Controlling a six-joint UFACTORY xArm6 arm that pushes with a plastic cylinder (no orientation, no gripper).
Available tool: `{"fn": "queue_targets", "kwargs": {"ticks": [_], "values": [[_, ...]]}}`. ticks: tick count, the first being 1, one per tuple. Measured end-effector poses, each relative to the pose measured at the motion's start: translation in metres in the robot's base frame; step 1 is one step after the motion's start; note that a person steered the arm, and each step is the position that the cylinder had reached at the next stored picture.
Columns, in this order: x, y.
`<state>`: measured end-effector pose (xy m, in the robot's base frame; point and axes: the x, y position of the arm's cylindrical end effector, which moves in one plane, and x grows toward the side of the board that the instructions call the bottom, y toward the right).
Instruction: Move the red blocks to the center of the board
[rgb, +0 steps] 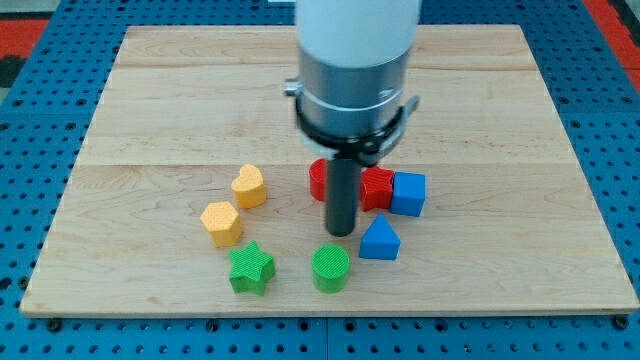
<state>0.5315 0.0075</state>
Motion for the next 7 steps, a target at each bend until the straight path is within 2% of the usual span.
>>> {"fn": "queue_targets", "kwargs": {"ticks": [1,2,3,4,5,6,7], "values": [[-0.066,-0.027],[-0.126,-0.019],[-0.098,0.001],[-0.124,0.048],[-0.161,0.003],[-0.15,0.015],[-0.116,0.085]]}}
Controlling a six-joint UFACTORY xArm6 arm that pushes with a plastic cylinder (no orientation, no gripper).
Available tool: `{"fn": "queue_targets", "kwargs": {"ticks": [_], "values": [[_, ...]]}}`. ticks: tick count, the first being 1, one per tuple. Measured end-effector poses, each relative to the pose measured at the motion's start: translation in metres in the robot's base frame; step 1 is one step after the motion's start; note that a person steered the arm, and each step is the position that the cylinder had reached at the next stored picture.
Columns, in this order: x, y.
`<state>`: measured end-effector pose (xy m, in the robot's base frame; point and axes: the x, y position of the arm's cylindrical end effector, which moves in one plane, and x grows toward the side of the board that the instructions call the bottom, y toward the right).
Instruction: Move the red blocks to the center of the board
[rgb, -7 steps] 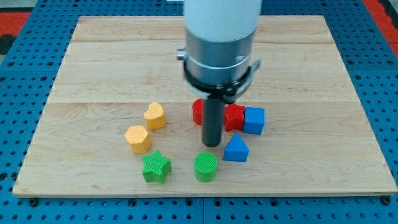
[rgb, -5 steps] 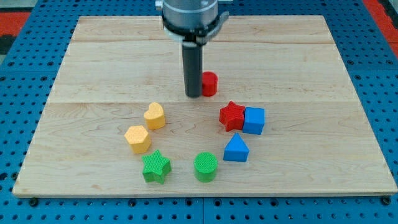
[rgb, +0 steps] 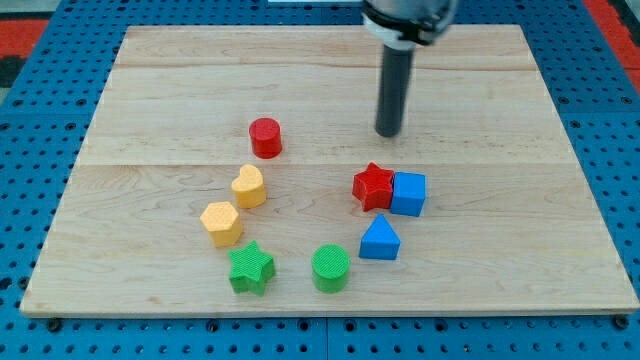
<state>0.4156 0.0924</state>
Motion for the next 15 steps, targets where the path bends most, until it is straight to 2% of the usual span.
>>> {"fn": "queue_targets", "kwargs": {"ticks": [1,2,3,4,6,7,8,9,10,11,12,13,14,15], "values": [[0.027,-0.025],[0.081,-0.005],[0.087,0.02],[0.091,-0.01],[0.157,-0.009],[0.129,-0.03],[0.036,-0.054],[-0.012,-0.109],[0.005,-0.089],[0.028,-0.095],[0.005,-0.209],[0.0,-0.232],[-0.017,-0.295],[-0.075,-0.273]]}}
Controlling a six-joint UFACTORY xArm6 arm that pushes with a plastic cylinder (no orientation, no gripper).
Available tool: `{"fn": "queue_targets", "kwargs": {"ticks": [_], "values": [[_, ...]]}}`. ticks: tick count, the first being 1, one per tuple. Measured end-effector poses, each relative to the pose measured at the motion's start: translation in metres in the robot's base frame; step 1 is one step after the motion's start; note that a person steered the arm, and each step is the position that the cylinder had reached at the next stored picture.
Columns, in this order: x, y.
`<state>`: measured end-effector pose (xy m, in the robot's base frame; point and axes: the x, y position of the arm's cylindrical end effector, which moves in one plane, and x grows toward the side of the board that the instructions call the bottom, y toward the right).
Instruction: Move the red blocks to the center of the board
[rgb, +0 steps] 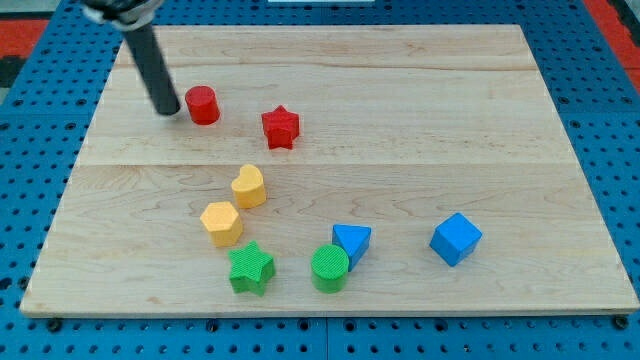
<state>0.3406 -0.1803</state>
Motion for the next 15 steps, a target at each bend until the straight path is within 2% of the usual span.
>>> {"fn": "queue_targets", "kwargs": {"ticks": [1,3,5,6,7,8,9,11,12,13,14,15], "values": [[0.045,0.046],[0.058,0.123],[0.068,0.148],[0.074,0.185],[0.056,0.111],[0.013,0.098],[0.0,0.111],[-0.063,0.083],[-0.099,0.036],[-0.073,0.125],[0.007,0.175],[-0.013,0.187]]}}
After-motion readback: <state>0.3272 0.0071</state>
